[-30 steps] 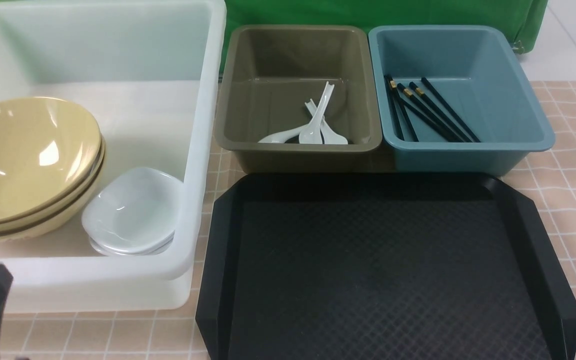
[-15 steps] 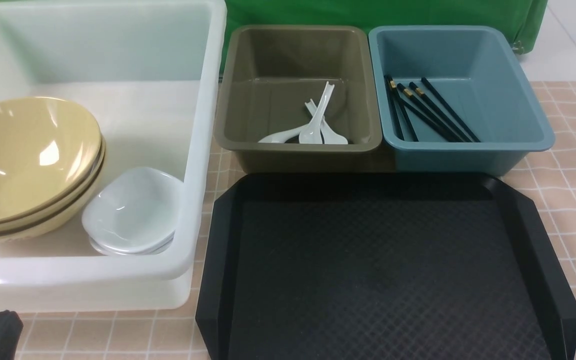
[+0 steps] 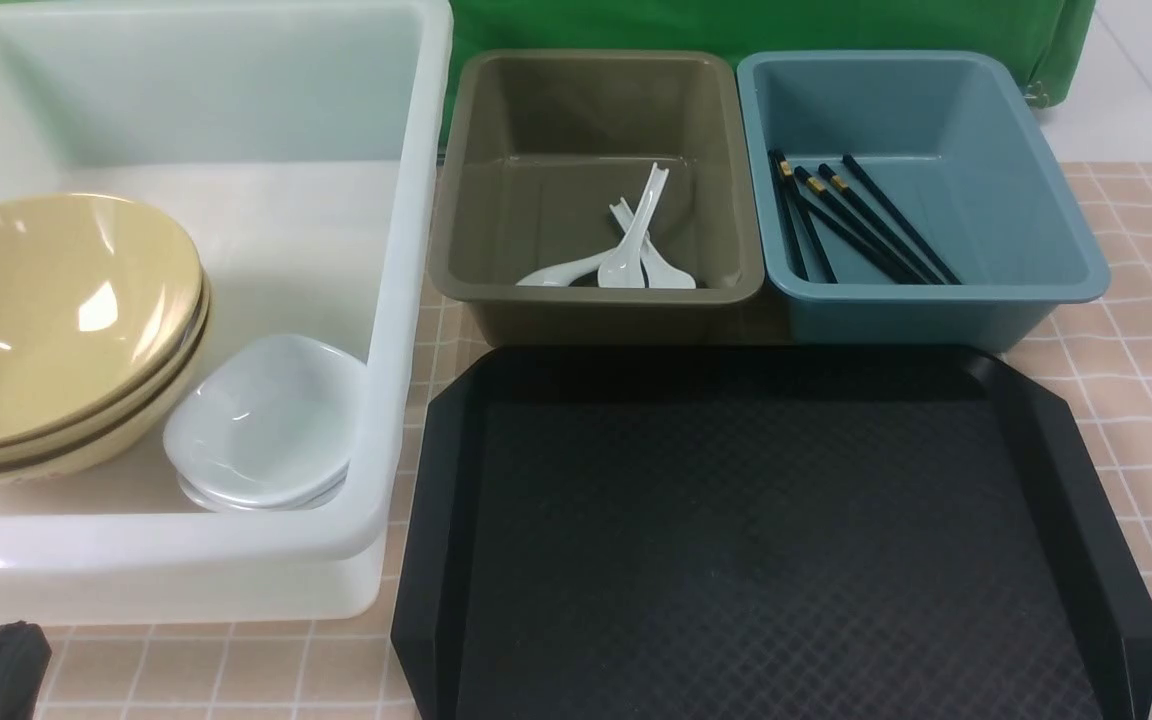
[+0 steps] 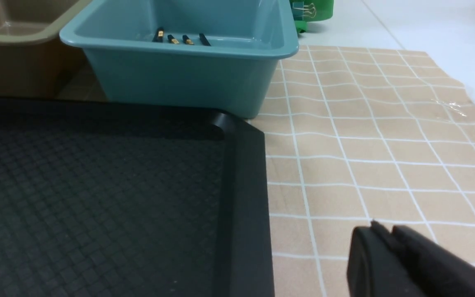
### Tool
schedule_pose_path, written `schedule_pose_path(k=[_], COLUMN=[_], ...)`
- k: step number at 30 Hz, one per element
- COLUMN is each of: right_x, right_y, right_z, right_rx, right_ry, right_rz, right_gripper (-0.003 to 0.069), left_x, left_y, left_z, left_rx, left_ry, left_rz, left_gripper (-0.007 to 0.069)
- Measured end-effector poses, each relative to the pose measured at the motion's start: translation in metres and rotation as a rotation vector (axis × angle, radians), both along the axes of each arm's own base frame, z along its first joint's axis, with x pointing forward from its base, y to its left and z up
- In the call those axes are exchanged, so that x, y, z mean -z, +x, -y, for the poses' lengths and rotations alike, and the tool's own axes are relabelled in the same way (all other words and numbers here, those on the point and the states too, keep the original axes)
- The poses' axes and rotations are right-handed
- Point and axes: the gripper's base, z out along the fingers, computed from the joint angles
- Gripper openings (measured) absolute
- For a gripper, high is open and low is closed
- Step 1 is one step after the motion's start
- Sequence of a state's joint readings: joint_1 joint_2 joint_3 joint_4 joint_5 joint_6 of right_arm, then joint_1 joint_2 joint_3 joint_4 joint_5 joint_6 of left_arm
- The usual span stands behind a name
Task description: On brown table put chopsticks spoon bowls plates into blue grey white boxes.
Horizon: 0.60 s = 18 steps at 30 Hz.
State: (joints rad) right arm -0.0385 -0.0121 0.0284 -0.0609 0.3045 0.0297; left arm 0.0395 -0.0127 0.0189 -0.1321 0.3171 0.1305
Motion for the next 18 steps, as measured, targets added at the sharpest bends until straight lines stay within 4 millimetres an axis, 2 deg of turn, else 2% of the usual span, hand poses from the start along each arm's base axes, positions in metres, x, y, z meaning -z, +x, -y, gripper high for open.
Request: schedule_pose_path(k=[18], right_x=[0.0000], right_y=[0.0000], right_z=[0.0000], right_rx=[0.000], right_ry=[0.000], right_rz=[0.000], right_gripper=[0.0112], left_x=[0.0000], left_y=[0.0000], left_z=[0.0000], left_rx=[0.000], left_ry=[-0.001], left_rz=[0.000], left_gripper=[0.0006])
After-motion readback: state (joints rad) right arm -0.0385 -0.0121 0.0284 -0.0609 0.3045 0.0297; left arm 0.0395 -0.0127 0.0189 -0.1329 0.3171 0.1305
